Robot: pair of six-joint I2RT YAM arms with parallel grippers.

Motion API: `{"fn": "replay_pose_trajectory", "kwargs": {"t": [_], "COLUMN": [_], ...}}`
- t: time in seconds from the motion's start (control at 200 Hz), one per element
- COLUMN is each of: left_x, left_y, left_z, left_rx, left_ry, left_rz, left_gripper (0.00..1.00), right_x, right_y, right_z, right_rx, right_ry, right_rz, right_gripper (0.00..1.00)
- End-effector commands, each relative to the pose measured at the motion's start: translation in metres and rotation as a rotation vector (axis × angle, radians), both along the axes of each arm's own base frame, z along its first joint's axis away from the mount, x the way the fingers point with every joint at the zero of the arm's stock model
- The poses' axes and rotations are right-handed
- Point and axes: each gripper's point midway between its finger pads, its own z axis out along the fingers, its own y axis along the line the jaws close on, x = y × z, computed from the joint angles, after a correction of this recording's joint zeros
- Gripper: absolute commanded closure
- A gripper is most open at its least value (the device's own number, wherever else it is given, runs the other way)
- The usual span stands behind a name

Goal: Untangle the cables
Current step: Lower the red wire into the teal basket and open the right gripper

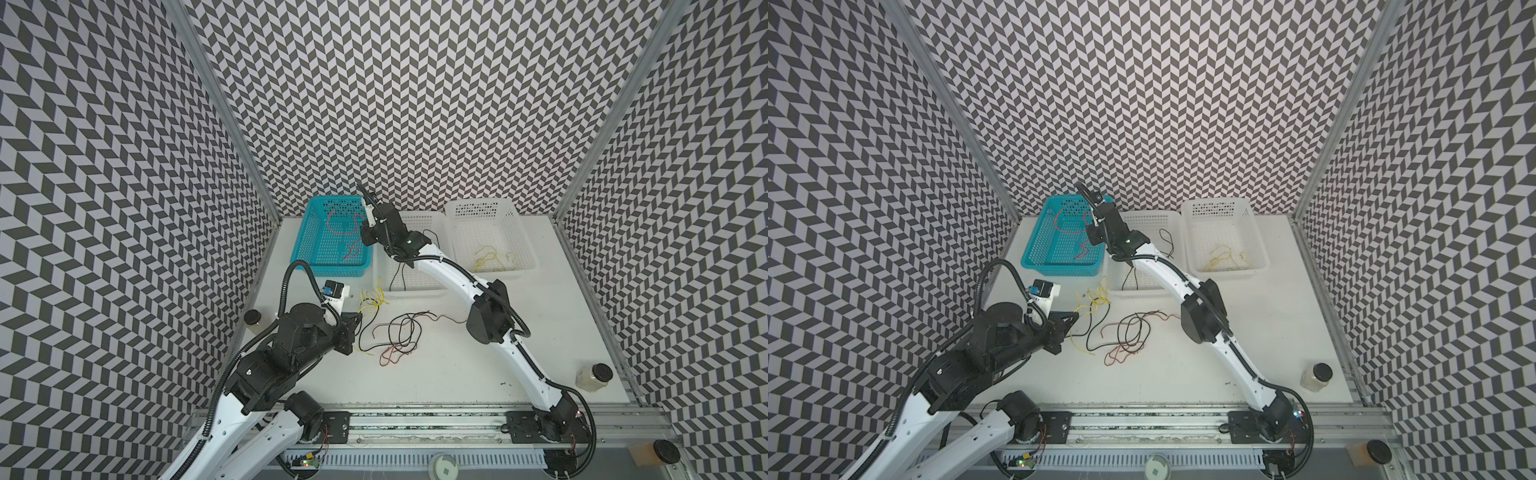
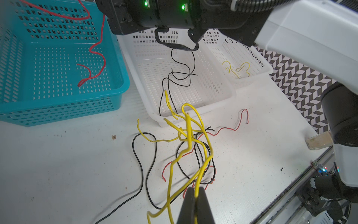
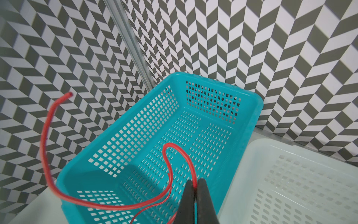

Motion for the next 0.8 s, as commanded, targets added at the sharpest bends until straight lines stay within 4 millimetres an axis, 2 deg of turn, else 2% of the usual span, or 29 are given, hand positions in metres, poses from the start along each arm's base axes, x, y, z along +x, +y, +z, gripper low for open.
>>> {"fn": "replay_pose_trajectory", "kwargs": {"t": [0.0,0.235,0.351,0.581,0.796], "left_x": [0.002,0.002,0.002,0.003,0.003], "left_y": [-0.001,-0.001,-0.002,-0.002,-0.003], "left_z": [0.004,0.004,0.004,0.003,0.003], "left_rx": [-0.005,-0.004,-0.004,-0.002,-0.002], "left_ry": [-0.024,-0.026,-0.025,-0.022,-0.021], "left_rz": [0.001,0.0,-0.001,-0.003,-0.007], "left_gripper": [1.0,1.0,1.0,1.0,1.0], "right_x": [0.001,-0.002,-0.003,-0.006,-0.008], "right_y": [0.009,0.017,0.017,0.02,0.021], "right_z": [0.006,-0.011,-0.012,-0.009,-0.007], "right_rx": [0.011,-0.007,-0.01,0.0,-0.003], "right_ry": [-0.051,-0.019,-0.014,-0.011,-0.016], "right_rz": [0.02,0.053,0.057,0.076,0.082], "right_gripper": [1.0,1.0,1.0,0.87,0.86]}}
